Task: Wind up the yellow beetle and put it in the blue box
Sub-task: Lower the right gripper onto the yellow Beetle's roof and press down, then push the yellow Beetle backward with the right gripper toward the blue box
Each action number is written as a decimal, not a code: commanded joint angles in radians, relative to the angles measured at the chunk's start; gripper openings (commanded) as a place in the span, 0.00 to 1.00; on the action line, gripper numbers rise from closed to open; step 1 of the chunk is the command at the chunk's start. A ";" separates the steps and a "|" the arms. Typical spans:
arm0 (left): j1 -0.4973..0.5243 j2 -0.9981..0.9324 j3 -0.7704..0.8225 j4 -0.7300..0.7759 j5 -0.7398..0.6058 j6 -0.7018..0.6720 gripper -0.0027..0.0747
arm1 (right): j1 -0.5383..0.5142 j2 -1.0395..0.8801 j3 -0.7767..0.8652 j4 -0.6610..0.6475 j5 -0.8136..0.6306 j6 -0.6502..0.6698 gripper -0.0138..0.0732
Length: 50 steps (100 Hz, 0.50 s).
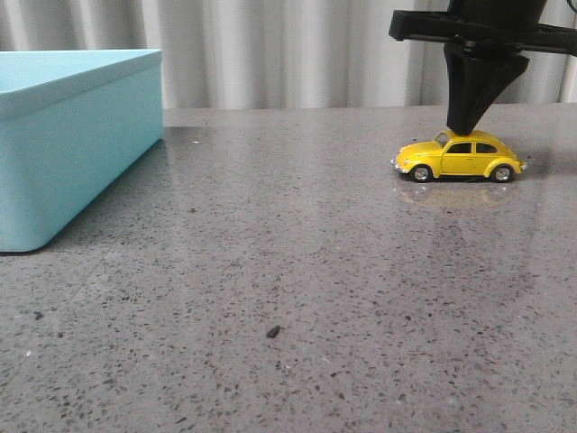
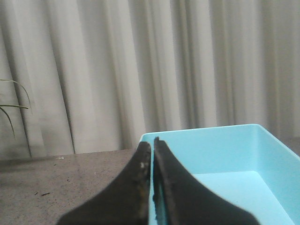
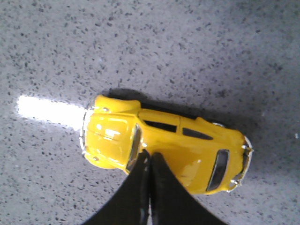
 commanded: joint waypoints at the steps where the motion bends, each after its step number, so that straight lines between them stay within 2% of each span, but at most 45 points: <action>1: 0.002 0.016 -0.038 -0.004 -0.072 -0.011 0.01 | -0.019 -0.027 -0.018 -0.058 0.005 0.008 0.09; 24: 0.002 0.016 -0.038 -0.004 -0.072 -0.011 0.01 | -0.054 -0.027 -0.018 -0.066 0.020 0.010 0.09; 50: 0.002 0.016 -0.038 -0.004 -0.072 -0.011 0.01 | -0.067 -0.027 -0.018 -0.132 0.036 0.030 0.09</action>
